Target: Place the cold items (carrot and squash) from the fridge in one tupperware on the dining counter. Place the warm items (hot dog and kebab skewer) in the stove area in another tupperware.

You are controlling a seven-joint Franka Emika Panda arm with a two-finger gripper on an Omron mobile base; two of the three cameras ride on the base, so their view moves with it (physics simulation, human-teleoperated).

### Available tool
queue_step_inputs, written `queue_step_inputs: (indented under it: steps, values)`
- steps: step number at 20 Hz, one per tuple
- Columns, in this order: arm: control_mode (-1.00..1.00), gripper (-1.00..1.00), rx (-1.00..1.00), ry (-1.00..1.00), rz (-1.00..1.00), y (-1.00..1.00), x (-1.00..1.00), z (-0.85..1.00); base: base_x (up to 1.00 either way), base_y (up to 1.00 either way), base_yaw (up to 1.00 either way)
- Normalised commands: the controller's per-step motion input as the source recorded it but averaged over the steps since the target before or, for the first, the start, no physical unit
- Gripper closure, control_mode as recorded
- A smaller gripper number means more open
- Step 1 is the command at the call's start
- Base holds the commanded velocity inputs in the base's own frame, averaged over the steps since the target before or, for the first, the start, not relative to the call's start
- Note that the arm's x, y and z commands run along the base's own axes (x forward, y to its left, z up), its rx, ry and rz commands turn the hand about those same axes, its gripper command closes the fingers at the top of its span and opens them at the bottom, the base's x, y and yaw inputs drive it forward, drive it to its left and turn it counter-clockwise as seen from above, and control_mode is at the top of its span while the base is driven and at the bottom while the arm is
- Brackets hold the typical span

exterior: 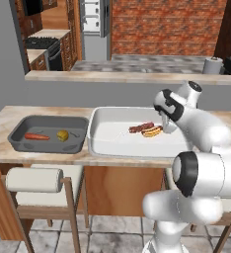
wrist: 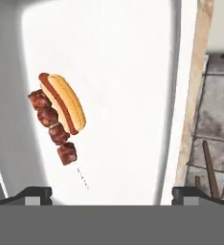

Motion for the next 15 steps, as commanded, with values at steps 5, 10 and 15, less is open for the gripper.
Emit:
queue_step_inputs:
  steps: [5,10,15]
  values:
    - [-1.00,-1.00,-0.11,0.07,0.01,-0.10,-0.77,1.00,0.00,0.00,0.00]
    - [-1.00,-1.00,-0.22,-0.05,0.05,-0.17,-1.00,0.59,0.00,0.00,0.00]
    - [-1.00,-1.00,-0.30,-0.17,0.01,-0.25,-1.00,-0.22,0.00,0.00,0.00]
